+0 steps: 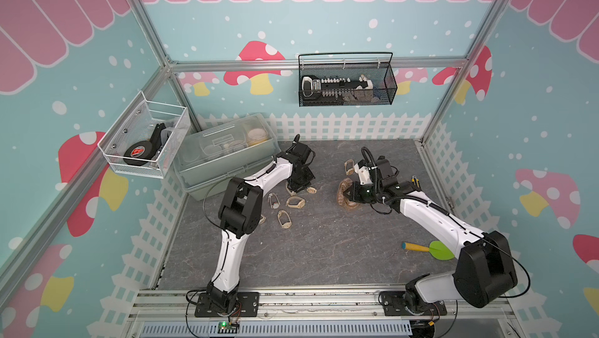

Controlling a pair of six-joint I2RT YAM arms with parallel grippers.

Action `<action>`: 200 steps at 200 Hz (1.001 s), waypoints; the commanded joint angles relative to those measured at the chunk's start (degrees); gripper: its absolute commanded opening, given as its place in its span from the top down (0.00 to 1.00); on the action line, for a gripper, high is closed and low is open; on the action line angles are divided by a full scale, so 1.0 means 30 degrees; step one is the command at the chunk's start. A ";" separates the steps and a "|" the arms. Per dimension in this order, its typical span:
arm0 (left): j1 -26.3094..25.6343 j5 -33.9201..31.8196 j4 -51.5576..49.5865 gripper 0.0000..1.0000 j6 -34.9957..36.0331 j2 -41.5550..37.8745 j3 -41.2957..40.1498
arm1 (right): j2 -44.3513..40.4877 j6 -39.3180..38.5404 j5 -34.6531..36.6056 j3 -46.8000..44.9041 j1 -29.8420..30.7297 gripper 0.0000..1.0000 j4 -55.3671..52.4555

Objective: Wipe the watch dial
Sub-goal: Pick up the watch at the center of the board.

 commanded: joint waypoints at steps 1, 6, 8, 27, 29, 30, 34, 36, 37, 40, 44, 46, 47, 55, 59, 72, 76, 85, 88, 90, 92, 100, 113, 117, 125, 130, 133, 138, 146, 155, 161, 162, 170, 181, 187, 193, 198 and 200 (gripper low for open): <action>0.0336 -0.0069 0.2433 1.00 -0.1921 -0.1929 -0.0923 | 0.0643 0.0676 -0.0750 0.1161 -0.0028 1.00 0.0740; 0.0384 -0.0058 0.2971 1.00 -0.2252 -0.2270 -0.1246 | 0.0791 0.0707 -0.0788 0.1347 -0.0014 1.00 0.0723; 0.0436 -0.0047 0.3200 1.00 -0.2408 -0.2393 -0.1397 | 0.0829 0.0723 -0.0826 0.1441 -0.0014 1.00 0.0741; 0.0688 0.0218 0.5713 1.00 -0.4061 -0.3605 -0.3063 | 0.1443 0.0948 -0.1104 0.2117 0.0015 1.00 0.0824; 0.0717 0.0198 0.5987 1.00 -0.4259 -0.3730 -0.3242 | 0.1505 0.0966 -0.1132 0.2197 0.0015 1.00 0.0855; 0.0721 0.0194 0.6087 1.00 -0.4360 -0.3775 -0.3302 | 0.1545 0.0984 -0.1141 0.2230 0.0015 1.00 0.0845; 0.0752 0.0173 0.6501 1.00 -0.4715 -0.4003 -0.3641 | 0.1653 0.1067 -0.1229 0.2331 0.0015 1.00 0.0891; 0.0769 0.0142 0.6726 1.00 -0.4877 -0.4115 -0.3797 | 0.1704 0.1120 -0.1280 0.2383 0.0037 1.00 0.0945; 0.0777 0.0137 0.6837 1.00 -0.4947 -0.4158 -0.3872 | 0.1732 0.1149 -0.1289 0.2411 0.0041 1.00 0.0978; 0.0784 0.0133 0.7194 1.00 -0.5225 -0.4324 -0.4102 | 0.1819 0.1236 -0.1359 0.2476 0.0044 1.00 0.1073; 0.0807 0.0174 0.7745 1.00 -0.5597 -0.4522 -0.4411 | 0.1949 0.1350 -0.1446 0.2546 0.0072 1.00 0.1224; 0.0812 0.0172 0.7997 1.00 -0.5756 -0.4604 -0.4576 | 0.2020 0.1396 -0.1466 0.2568 0.0074 1.00 0.1299; 0.0813 0.0196 0.8176 1.00 -0.5827 -0.4681 -0.4657 | 0.2022 0.1433 -0.1485 0.2592 0.0088 1.00 0.1345; 0.0814 0.0278 0.9104 1.00 -0.6420 -0.4989 -0.5236 | 0.2280 0.1621 -0.1583 0.2769 0.0129 1.00 0.1507; 0.0825 0.0306 0.9593 1.00 -0.6734 -0.5135 -0.5463 | 0.2437 0.1676 -0.1605 0.2901 0.0154 1.00 0.1577; 0.0819 0.0435 1.0992 1.00 -0.7567 -0.5514 -0.6142 | 0.2872 0.1949 -0.1775 0.3291 0.0234 1.00 0.1858; 0.0836 0.0461 1.1313 1.00 -0.7732 -0.5609 -0.6279 | 0.3056 0.2006 -0.1818 0.3434 0.0271 1.00 0.1914; 0.0838 0.0515 1.2210 1.00 -0.8126 -0.5814 -0.6649 | 0.3410 0.2111 -0.1894 0.3776 0.0374 1.00 0.2040; 0.0843 0.0513 1.2572 1.00 -0.8274 -0.5879 -0.6801 | 0.3559 0.2155 -0.1951 0.3888 0.0393 1.00 0.2059; 0.0843 0.0513 1.2771 1.00 -0.8374 -0.5932 -0.6909 | 0.3638 0.2169 -0.1981 0.3959 0.0432 1.00 0.2093; 0.0843 0.0513 1.3025 1.00 -0.8486 -0.5974 -0.7016 | 0.3738 0.2194 -0.2025 0.4020 0.0449 1.00 0.2131; 0.0857 0.0542 1.4085 1.00 -0.8917 -0.6152 -0.7501 | 0.4085 0.2275 -0.2160 0.4341 0.0562 1.00 0.2186; 0.0869 0.0515 1.5620 1.00 -0.9826 -0.6392 -0.8392 | 0.4599 0.2374 -0.2275 0.4797 0.0811 1.00 0.2285; 0.0865 0.0477 1.6091 1.00 -1.0070 -0.6466 -0.8636 | 0.4746 0.2371 -0.2318 0.4943 0.0898 1.00 0.2279; 0.0850 0.0427 1.7082 1.00 -1.0523 -0.6584 -0.9125 | 0.5063 0.2379 -0.2379 0.5221 0.1050 1.00 0.2275; 0.0853 0.0397 1.7590 1.00 -1.0748 -0.6645 -0.9387 | 0.5243 0.2379 -0.2403 0.5369 0.1162 1.00 0.2294; 0.0870 0.0396 1.7858 1.00 -1.0869 -0.6660 -0.9523 | 0.5374 0.2379 -0.2410 0.5457 0.1217 1.00 0.2285; 0.0870 0.0396 1.8198 1.00 -1.1037 -0.6662 -0.9671 | 0.5510 0.2353 -0.2422 0.5587 0.1317 1.00 0.2272; 0.0871 0.0465 1.8693 1.00 -1.1222 -0.6662 -0.9801 | 0.5801 0.2349 -0.2431 0.5761 0.1447 1.00 0.2323; 0.0872 0.0617 1.8874 1.00 -1.1258 -0.6619 -0.9766 | 0.6082 0.2400 -0.2462 0.5887 0.1558 1.00 0.2401; 0.0851 0.0712 1.8860 1.00 -1.1266 -0.6630 -0.9719 | 0.6272 0.2473 -0.2519 0.5925 0.1624 1.00 0.2513; 0.0847 0.0715 1.8851 1.00 -1.1262 -0.6631 -0.9718 | 0.6301 0.2485 -0.2523 0.5940 0.1625 1.00 0.2539; 0.0869 0.0699 1.8929 1.00 -1.1216 -0.6716 -0.9747 | 0.6562 0.2600 -0.2613 0.5977 0.1677 1.00 0.2790; 0.0857 0.0740 1.8802 1.00 -1.1042 -0.6858 -0.9693 | 0.6916 0.2649 -0.2674 0.6136 0.1714 1.00 0.2914; 0.0864 0.0795 1.8633 1.00 -1.0932 -0.6893 -0.9614 | 0.7135 0.2628 -0.2673 0.6281 0.1740 1.00 0.2923; 0.0866 0.0871 1.8523 1.00 -1.0857 -0.6918 -0.9573 | 0.7319 0.2613 -0.2711 0.6425 0.1715 1.00 0.2920; 0.0849 0.0941 1.8473 1.00 -1.0821 -0.6918 -0.9543 | 0.7490 0.2606 -0.2743 0.6523 0.1721 1.00 0.2938; 0.0852 0.0964 1.8435 1.00 -1.0798 -0.6924 -0.9543 | 0.7558 0.2611 -0.2758 0.6595 0.1724 1.00 0.2965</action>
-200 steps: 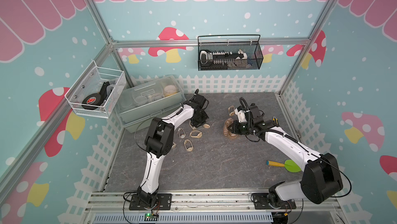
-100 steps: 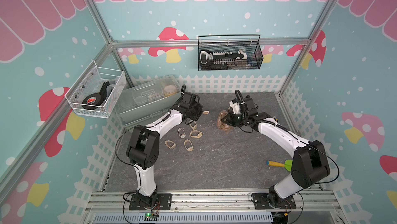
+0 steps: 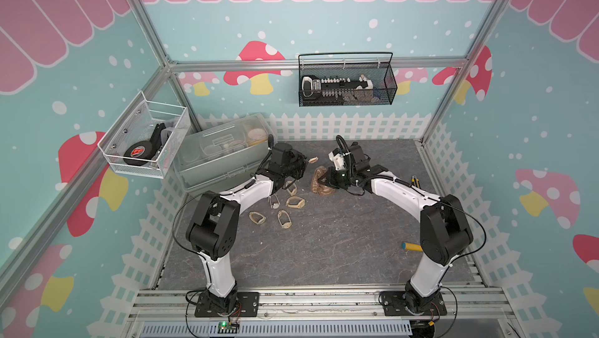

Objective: Wipe the watch dial
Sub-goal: Pick up the watch at the center of the board, then wipe the dirt from the watch dial.

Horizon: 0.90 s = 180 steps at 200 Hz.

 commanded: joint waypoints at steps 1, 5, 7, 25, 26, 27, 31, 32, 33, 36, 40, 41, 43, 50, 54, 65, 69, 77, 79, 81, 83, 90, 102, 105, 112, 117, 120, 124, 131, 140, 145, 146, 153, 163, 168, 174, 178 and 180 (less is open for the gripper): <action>0.0046 0.0500 0.0766 1.00 -0.0390 -0.0798 0.0096 | 0.0813 0.0354 -0.0297 0.0951 0.0043 1.00 0.0624; 0.0045 0.0527 0.0708 1.00 -0.0344 -0.0826 0.0118 | 0.0924 0.0354 -0.0300 0.1042 0.0061 1.00 0.0679; 0.0054 0.0561 0.0663 1.00 -0.0317 -0.0820 0.0124 | 0.0989 0.0355 -0.0307 0.1111 0.0052 1.00 0.0685; -0.0006 0.0559 0.0275 1.00 -0.0051 -0.1052 -0.0011 | 0.1489 0.0271 -0.0329 0.1797 0.0057 1.00 0.0614; -0.0004 0.0555 0.0271 1.00 -0.0057 -0.1057 -0.0016 | 0.1504 0.0269 -0.0329 0.1837 0.0048 1.00 0.0606; -0.0003 0.0569 0.0269 1.00 -0.0046 -0.1045 -0.0033 | 0.1525 0.0253 -0.0329 0.1871 0.0043 1.00 0.0603; -0.0024 0.0595 0.0261 1.00 -0.0009 -0.1103 -0.0075 | 0.1635 0.0238 -0.0329 0.2018 0.0061 1.00 0.0573; -0.0028 0.0603 0.0264 1.00 -0.0007 -0.1112 -0.0092 | 0.1650 0.0238 -0.0329 0.2050 0.0065 1.00 0.0572; -0.0029 0.0607 0.0251 1.00 -0.0006 -0.1117 -0.0100 | 0.1672 0.0238 -0.0329 0.2095 0.0052 1.00 0.0556; -0.0031 0.0647 0.0239 1.00 -0.0005 -0.1120 -0.0122 | 0.1779 0.0215 -0.0351 0.2196 0.0044 1.00 0.0528; -0.0068 0.0690 0.0265 1.00 -0.0005 -0.1148 -0.0159 | 0.1876 0.0208 -0.0387 0.2328 0.0052 1.00 0.0499; -0.0064 0.0709 0.0266 1.00 -0.0020 -0.1149 -0.0163 | 0.1902 0.0194 -0.0402 0.2380 0.0060 1.00 0.0505; -0.0061 0.0738 0.0267 1.00 -0.0009 -0.1143 -0.0166 | 0.1921 0.0182 -0.0391 0.2456 0.0066 1.00 0.0495; -0.0117 0.0853 0.0212 1.00 0.0045 -0.1114 -0.0169 | 0.1928 0.0179 -0.0401 0.2677 0.0059 1.00 0.0491; -0.0172 0.0924 0.0161 1.00 0.0086 -0.1099 -0.0167 | 0.1928 0.0179 -0.0443 0.2801 0.0057 1.00 0.0497; -0.0287 0.1041 -0.0215 1.00 0.0311 -0.1135 -0.0138 | 0.2723 0.0179 -0.0512 0.3132 0.0055 1.00 0.0463; -0.0351 0.1042 -0.0347 1.00 0.0392 -0.1146 -0.0153 | 0.2813 0.0164 -0.0505 0.3277 0.0044 1.00 0.0433; -0.0461 0.1094 -0.0363 1.00 0.0477 -0.1204 -0.0236 | 0.2960 0.0122 -0.0492 0.3484 0.0040 1.00 0.0368; -0.0490 0.1091 -0.0352 1.00 0.0467 -0.1208 -0.0272 | 0.3006 0.0121 -0.0480 0.3545 0.0039 1.00 0.0387; -0.0519 0.1097 -0.0327 1.00 0.0494 -0.1209 -0.0303 | 0.3040 0.0098 -0.0477 0.3619 0.0039 1.00 0.0370; -0.0549 0.1128 -0.0299 1.00 0.0493 -0.1216 -0.0333 | 0.3077 0.0093 -0.0476 0.3667 0.0039 1.00 0.0337; -0.0664 0.1123 -0.0361 1.00 0.0519 -0.1252 -0.0400 | 0.3179 0.0022 -0.0476 0.3843 0.0039 1.00 0.0256; -0.0820 0.1136 -0.0688 1.00 0.0731 -0.1311 -0.0425 | 0.3326 -0.0134 -0.0449 0.4204 0.0039 1.00 0.0068; -0.0862 0.1138 -0.0761 1.00 0.0790 -0.1339 -0.0430 | 0.3381 -0.0183 -0.0447 0.4287 0.0032 1.00 0.0024; -0.0931 0.1160 -0.0881 1.00 0.0924 -0.1351 -0.0453 | 0.3430 -0.0253 -0.0429 0.4489 0.0039 1.00 -0.0085; -0.0989 0.1167 -0.0912 1.00 0.0958 -0.1384 -0.0488 | 0.3480 -0.0326 -0.0446 0.4647 0.0039 1.00 -0.0157; -0.1019 0.1167 -0.0917 1.00 0.0980 -0.1399 -0.0515 | 0.3510 -0.0382 -0.0428 0.4716 0.0039 1.00 -0.0228; -0.1041 0.1195 -0.0955 1.00 0.1005 -0.1400 -0.0544 | 0.3541 -0.0455 -0.0418 0.4875 0.0046 1.00 -0.0352; -0.1077 0.1226 -0.1014 1.00 0.1045 -0.1422 -0.0590 | 0.3609 -0.0624 -0.0388 0.5126 0.0011 1.00 -0.0547; -0.1143 0.1254 -0.1142 1.00 0.1171 -0.1471 -0.0636 | 0.3663 -0.0770 -0.0338 0.5373 -0.0045 1.00 -0.0765; -0.1173 0.1283 -0.1259 1.00 0.1271 -0.1475 -0.0636 | 0.3661 -0.0813 -0.0329 0.5469 -0.0103 1.00 -0.0806; -0.1173 0.1284 -0.1302 1.00 0.1307 -0.1503 -0.0636 | 0.3673 -0.0815 -0.0329 0.5503 -0.0105 1.00 -0.0807; -0.1203 0.1283 -0.1513 1.00 0.1510 -0.1602 -0.0636 | 0.3649 -0.0817 -0.0351 0.5611 -0.0213 1.00 -0.0863; -0.1232 0.1284 -0.1880 1.00 0.1811 -0.1717 -0.0651 | 0.3598 -0.0817 -0.0358 0.5752 -0.0360 1.00 -0.0888; -0.1247 0.1283 -0.2025 1.00 0.1948 -0.1781 -0.0687 | 0.3570 -0.0817 -0.0388 0.5819 -0.0439 1.00 -0.0890; -0.1252 0.1250 -0.2142 1.00 0.2061 -0.1855 -0.0749 | 0.3520 -0.0817 -0.0407 0.5885 -0.0535 1.00 -0.0952; -0.1246 0.1248 -0.2204 1.00 0.2133 -0.1903 -0.0795 | 0.3496 -0.0843 -0.0417 0.5945 -0.0608 1.00 -0.1006; -0.1258 0.1253 -0.2248 1.00 0.2170 -0.1910 -0.0830 | 0.3470 -0.0860 -0.0417 0.5991 -0.0628 1.00 -0.1011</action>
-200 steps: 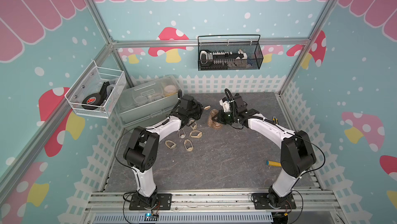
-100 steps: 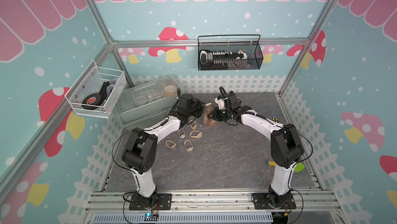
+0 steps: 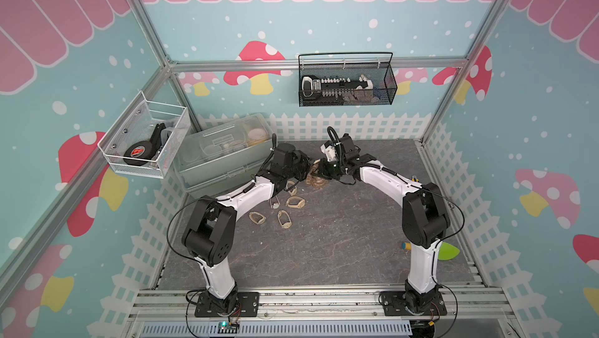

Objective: Wipe the watch dial
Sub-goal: Wipe the dirt from the watch dial.

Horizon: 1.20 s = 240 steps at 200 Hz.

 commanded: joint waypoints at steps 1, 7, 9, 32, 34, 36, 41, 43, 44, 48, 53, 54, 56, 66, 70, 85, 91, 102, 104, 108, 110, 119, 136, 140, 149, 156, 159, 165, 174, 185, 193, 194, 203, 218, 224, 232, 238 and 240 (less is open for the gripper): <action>-0.0364 0.0642 -0.1485 1.00 0.0899 -0.0782 -0.0573 | -0.0109 -0.0234 0.0071 0.1023 -0.0522 1.00 0.0496; -0.0365 0.0615 -0.1613 1.00 0.1022 -0.0851 -0.0635 | -0.0160 -0.0291 0.0071 0.1075 -0.0608 1.00 0.0415; -0.0358 0.0607 -0.1633 1.00 0.1073 -0.0877 -0.0644 | -0.0188 -0.0320 0.0071 0.1108 -0.0627 1.00 0.0398; -0.0395 0.0563 -0.2174 1.00 0.1592 -0.1052 -0.0765 | -0.0317 -0.0592 0.0109 0.1503 -0.0813 1.00 0.0012; -0.0417 0.0579 -0.2190 1.00 0.1641 -0.1073 -0.0794 | -0.0344 -0.0615 0.0117 0.1544 -0.0832 1.00 -0.0047; -0.0422 0.0576 -0.2180 1.00 0.1646 -0.1072 -0.0823 | -0.0343 -0.0621 0.0105 0.1591 -0.0844 1.00 -0.0076; -0.0423 0.0585 -0.2202 1.00 0.1710 -0.1116 -0.0879 | -0.0358 -0.0632 0.0095 0.1669 -0.0848 1.00 -0.0148; -0.0424 0.0585 -0.2227 1.00 0.1743 -0.1133 -0.0896 | -0.0384 -0.0625 0.0099 0.1696 -0.0863 1.00 -0.0152; -0.0424 0.0585 -0.2231 1.00 0.1759 -0.1141 -0.0913 | -0.0398 -0.0624 0.0085 0.1715 -0.0870 1.00 -0.0143; -0.0450 0.0554 -0.2302 1.00 0.1819 -0.1171 -0.0955 | -0.0455 -0.0577 0.0057 0.1762 -0.0880 1.00 -0.0146; -0.0453 0.0555 -0.2370 1.00 0.1903 -0.1196 -0.1010 | -0.0510 -0.0497 0.0036 0.1814 -0.0890 1.00 -0.0127; -0.0468 0.0555 -0.2390 1.00 0.1926 -0.1216 -0.1029 | -0.0505 -0.0487 0.0039 0.1833 -0.0884 1.00 -0.0116; -0.0479 0.0533 -0.2420 1.00 0.1951 -0.1246 -0.1043 | -0.0537 -0.0442 0.0019 0.1861 -0.0901 1.00 -0.0108; -0.0483 0.0486 -0.2527 1.00 0.2046 -0.1347 -0.1211 | -0.0659 -0.0209 -0.0114 0.2038 -0.0906 1.00 -0.0079; -0.0483 0.0454 -0.2511 1.00 0.2062 -0.1394 -0.1314 | -0.0724 -0.0103 -0.0157 0.2099 -0.0906 1.00 -0.0063; -0.0483 0.0377 -0.2455 1.00 0.2058 -0.1594 -0.1708 | -0.1107 0.0137 -0.0179 0.2144 -0.0906 1.00 0.0046; -0.0483 0.0329 -0.2427 1.00 0.2063 -0.1704 -0.1868 | -0.1294 0.0145 -0.0100 0.2120 -0.0943 1.00 0.0021; -0.0457 0.0292 -0.2174 1.00 0.1931 -0.1866 -0.2163 | -0.1334 0.0067 0.0051 0.2101 -0.0987 1.00 -0.0087; -0.0454 0.0292 -0.2102 1.00 0.1901 -0.1900 -0.2220 | -0.1345 0.0040 0.0073 0.2067 -0.1014 1.00 -0.0101; -0.0432 0.0292 -0.1990 1.00 0.1829 -0.1972 -0.2329 | -0.1909 0.0001 0.0128 0.2020 -0.1051 1.00 -0.0158; -0.0426 0.0277 -0.1954 1.00 0.1803 -0.1999 -0.2349 | -0.1973 -0.0020 0.0129 0.2011 -0.1089 1.00 -0.0162; -0.0377 0.0248 -0.1884 1.00 0.1749 -0.2107 -0.2439 | -0.2128 -0.0059 0.0139 0.1807 -0.1236 1.00 -0.0195; -0.0280 0.0263 -0.1882 1.00 0.1700 -0.2231 -0.2352 | -0.2422 -0.0073 0.0158 0.1140 -0.1582 1.00 -0.0129; -0.0252 0.0270 -0.1861 1.00 0.1691 -0.2275 -0.2316 | -0.2486 -0.0067 0.0159 0.0941 -0.1655 1.00 -0.0092; -0.0176 0.0261 -0.1883 1.00 0.1637 -0.2337 -0.2228 | -0.2675 -0.0024 0.0188 0.0428 -0.1791 1.00 0.0028; -0.0132 0.0248 -0.1854 1.00 0.1585 -0.2389 -0.2160 | -0.2822 0.0061 0.0145 0.0009 -0.1843 1.00 0.0261; -0.0102 0.0235 -0.1832 1.00 0.1564 -0.2406 -0.2139 | -0.2892 0.0078 0.0117 -0.0240 -0.1866 1.00 0.0316; -0.0025 0.0207 -0.1763 1.00 0.1493 -0.2462 -0.2132 | -0.2999 0.0109 0.0088 -0.0539 -0.1872 1.00 0.0414; 0.0057 0.0152 -0.1652 1.00 0.1353 -0.2524 -0.2131 | -0.3142 0.0159 -0.0073 -0.1013 -0.1873 1.00 0.0561; 0.0201 0.0131 -0.1485 1.00 0.1224 -0.2555 -0.2139 | -0.3372 0.0326 -0.0248 -0.1682 -0.1853 1.00 0.0850; 0.0299 0.0145 -0.1393 1.00 0.1152 -0.2556 -0.2142 | -0.3620 0.0420 -0.0304 -0.2269 -0.1844 1.00 0.1094; 0.0318 0.0145 -0.1389 1.00 0.1156 -0.2555 -0.2152 | -0.3656 0.0426 -0.0307 -0.2333 -0.1844 1.00 0.1110; 0.0435 0.0143 -0.1329 1.00 0.1062 -0.2547 -0.2136 | -0.3927 0.0458 -0.0324 -0.2877 -0.1817 1.00 0.1303; 0.0597 0.0094 -0.1057 1.00 0.0896 -0.2426 -0.2136 | -0.4341 0.0479 -0.0420 -0.3675 -0.1677 1.00 0.1440; 0.0648 0.0070 -0.0951 1.00 0.0859 -0.2379 -0.2110 | -0.4499 0.0532 -0.0452 -0.4054 -0.1600 1.00 0.1514; 0.0704 0.0087 -0.0967 1.00 0.0826 -0.2235 -0.2008 | -0.4704 0.0671 -0.0536 -0.4551 -0.1472 1.00 0.1799; 0.0725 0.0087 -0.0949 1.00 0.0811 -0.2137 -0.1909 | -0.4847 0.0749 -0.0572 -0.4842 -0.1344 1.00 0.2001; 0.0742 0.0109 -0.0925 1.00 0.0794 -0.2099 -0.1900 | -0.4882 0.0775 -0.0588 -0.4935 -0.1287 1.00 0.2025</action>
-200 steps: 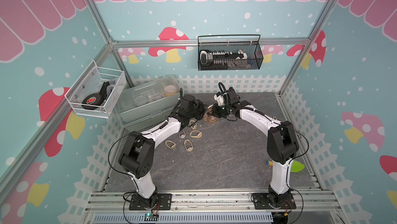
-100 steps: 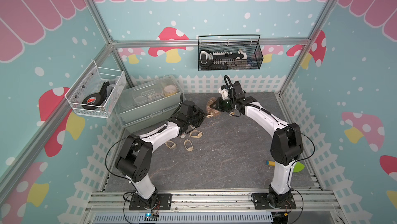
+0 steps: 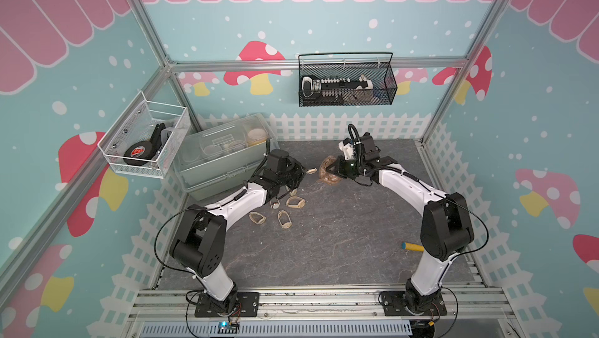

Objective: Wipe the watch dial
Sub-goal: Wipe the dirt from the watch dial.

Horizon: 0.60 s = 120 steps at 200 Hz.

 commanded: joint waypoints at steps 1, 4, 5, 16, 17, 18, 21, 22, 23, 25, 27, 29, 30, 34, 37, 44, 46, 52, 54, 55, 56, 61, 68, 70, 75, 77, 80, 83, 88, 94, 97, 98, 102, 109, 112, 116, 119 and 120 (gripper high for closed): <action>0.0177 0.0025 0.0595 1.00 -0.0496 -0.0053 0.0382 | -0.1267 0.0546 -0.0442 -0.0977 0.0491 1.00 0.1126; 0.0201 0.0043 0.0650 1.00 -0.0527 0.0000 0.0409 | -0.1311 0.0572 -0.0436 -0.1092 0.0553 1.00 0.1209; 0.0190 0.0050 0.0668 1.00 -0.0523 0.0006 0.0411 | -0.1314 0.0576 -0.0421 -0.1125 0.0580 1.00 0.1206; 0.0209 0.0058 0.0807 1.00 -0.0577 0.0206 0.0524 | -0.1425 0.0565 -0.0402 -0.1315 0.0872 1.00 0.1276; 0.0209 0.0058 0.0806 1.00 -0.0592 0.0241 0.0541 | -0.1429 0.0572 -0.0389 -0.1325 0.0901 1.00 0.1284; 0.0194 0.0058 0.0805 1.00 -0.0599 0.0273 0.0565 | -0.1432 0.0576 -0.0398 -0.1329 0.0930 1.00 0.1273; 0.0196 0.0080 0.0841 1.00 -0.0606 0.0312 0.0611 | -0.1408 0.0579 -0.0405 -0.1341 0.1007 1.00 0.1264; 0.0202 0.0084 0.0852 1.00 -0.0606 0.0338 0.0614 | -0.1407 0.0579 -0.0405 -0.1338 0.1027 1.00 0.1277; 0.0191 0.0085 0.0857 1.00 -0.0606 0.0351 0.0616 | -0.1406 0.0579 -0.0405 -0.1336 0.1052 1.00 0.1284; 0.0204 0.0087 0.0883 1.00 -0.0621 0.0375 0.0639 | -0.1391 0.0579 -0.0391 -0.1335 0.1092 1.00 0.1290; 0.0208 0.0087 0.0904 1.00 -0.0625 0.0432 0.0645 | -0.1379 0.0594 -0.0380 -0.1342 0.1161 1.00 0.1328; 0.0208 0.0073 0.0946 1.00 -0.0633 0.0469 0.0676 | -0.1362 0.0605 -0.0377 -0.1336 0.1215 1.00 0.1337; 0.0209 0.0080 0.0948 1.00 -0.0649 0.0475 0.0676 | -0.1354 0.0622 -0.0377 -0.1335 0.1233 1.00 0.1344; 0.0209 0.0087 0.0980 1.00 -0.0681 0.0548 0.0707 | -0.1305 0.0686 -0.0371 -0.1334 0.1326 1.00 0.1438; 0.0209 0.0084 0.1005 1.00 -0.0685 0.0588 0.0720 | -0.1253 0.0743 -0.0328 -0.1319 0.1401 1.00 0.1515; 0.0187 0.0080 0.1095 1.00 -0.0745 0.0655 0.0735 | -0.1077 0.0933 -0.0368 -0.1255 0.1564 1.00 0.1680; 0.0203 0.0085 0.1118 1.00 -0.0751 0.0693 0.0735 | -0.1015 0.0968 -0.0374 -0.1226 0.1616 1.00 0.1733; 0.0192 0.0057 0.1235 1.00 -0.0789 0.0763 0.0753 | -0.0846 0.1110 -0.0376 -0.1122 0.1736 1.00 0.1857; 0.0205 0.0058 0.1241 1.00 -0.0799 0.0786 0.0761 | -0.0767 0.1144 -0.0376 -0.1061 0.1791 1.00 0.1902; 0.0207 0.0058 0.1242 1.00 -0.0805 0.0794 0.0777 | -0.0735 0.1169 -0.0391 -0.1037 0.1814 1.00 0.1919; 0.0208 0.0043 0.1258 1.00 -0.0794 0.0813 0.0785 | -0.0718 0.1182 -0.0398 -0.0995 0.1826 1.00 0.1927; 0.0186 0.0072 0.1230 1.00 -0.0811 0.0858 0.0846 | -0.0539 0.1236 -0.0391 -0.0813 0.1916 1.00 0.1993; 0.0209 0.0102 0.1241 1.00 -0.0793 0.0944 0.0908 | -0.0322 0.1253 -0.0433 -0.0545 0.2026 1.00 0.2000; 0.0209 0.0113 0.1258 1.00 -0.0807 0.0970 0.0947 | -0.0241 0.1253 -0.0435 -0.0448 0.2046 1.00 0.1996; 0.0209 0.0170 0.1302 1.00 -0.0812 0.1005 0.0966 | -0.0061 0.1225 -0.0435 -0.0233 0.2126 1.00 0.1981; 0.0201 0.0174 0.1331 1.00 -0.0812 0.1007 0.0983 | 0.0015 0.1224 -0.0435 -0.0129 0.2144 1.00 0.1969; 0.0182 0.0197 0.1335 1.00 -0.0848 0.1045 0.0996 | 0.0124 0.1209 -0.0431 -0.0004 0.2158 1.00 0.1951; 0.0180 0.0229 0.1358 1.00 -0.0842 0.1038 0.0998 | 0.0258 0.1197 -0.0456 0.0125 0.2182 1.00 0.1945; 0.0150 0.0228 0.1409 1.00 -0.0844 0.1039 0.0998 | 0.0436 0.1153 -0.0470 0.0326 0.2189 1.00 0.1898; 0.0125 0.0212 0.1419 1.00 -0.0843 0.1044 0.1027 | 0.0667 0.1094 -0.0395 0.0538 0.2171 1.00 0.1834; 0.0121 0.0220 0.1419 1.00 -0.0856 0.1035 0.1028 | 0.0755 0.1058 -0.0349 0.0625 0.2180 1.00 0.1824; 0.0106 0.0241 0.1419 1.00 -0.0863 0.1021 0.1028 | 0.0788 0.1038 -0.0304 0.0671 0.2185 1.00 0.1807; 0.0083 0.0276 0.1419 1.00 -0.0842 0.1009 0.1028 | 0.0931 0.0980 -0.0224 0.0818 0.2162 1.00 0.1787; 0.0066 0.0316 0.1472 1.00 -0.0841 0.0972 0.0984 | 0.1211 0.0906 -0.0167 0.1094 0.2160 1.00 0.1741; 0.0063 0.0314 0.1477 1.00 -0.0845 0.0960 0.0956 | 0.1324 0.0877 -0.0185 0.1225 0.2160 1.00 0.1736; 0.0037 0.0321 0.1478 1.00 -0.0841 0.0912 0.0915 | 0.1530 0.0845 -0.0200 0.1404 0.2160 1.00 0.1731; 0.0033 0.0347 0.1478 1.00 -0.0856 0.0879 0.0871 | 0.1679 0.0821 -0.0230 0.1572 0.2160 1.00 0.1705; 0.0033 0.0334 0.1478 1.00 -0.0848 0.0870 0.0861 | 0.1719 0.0818 -0.0230 0.1613 0.2160 1.00 0.1703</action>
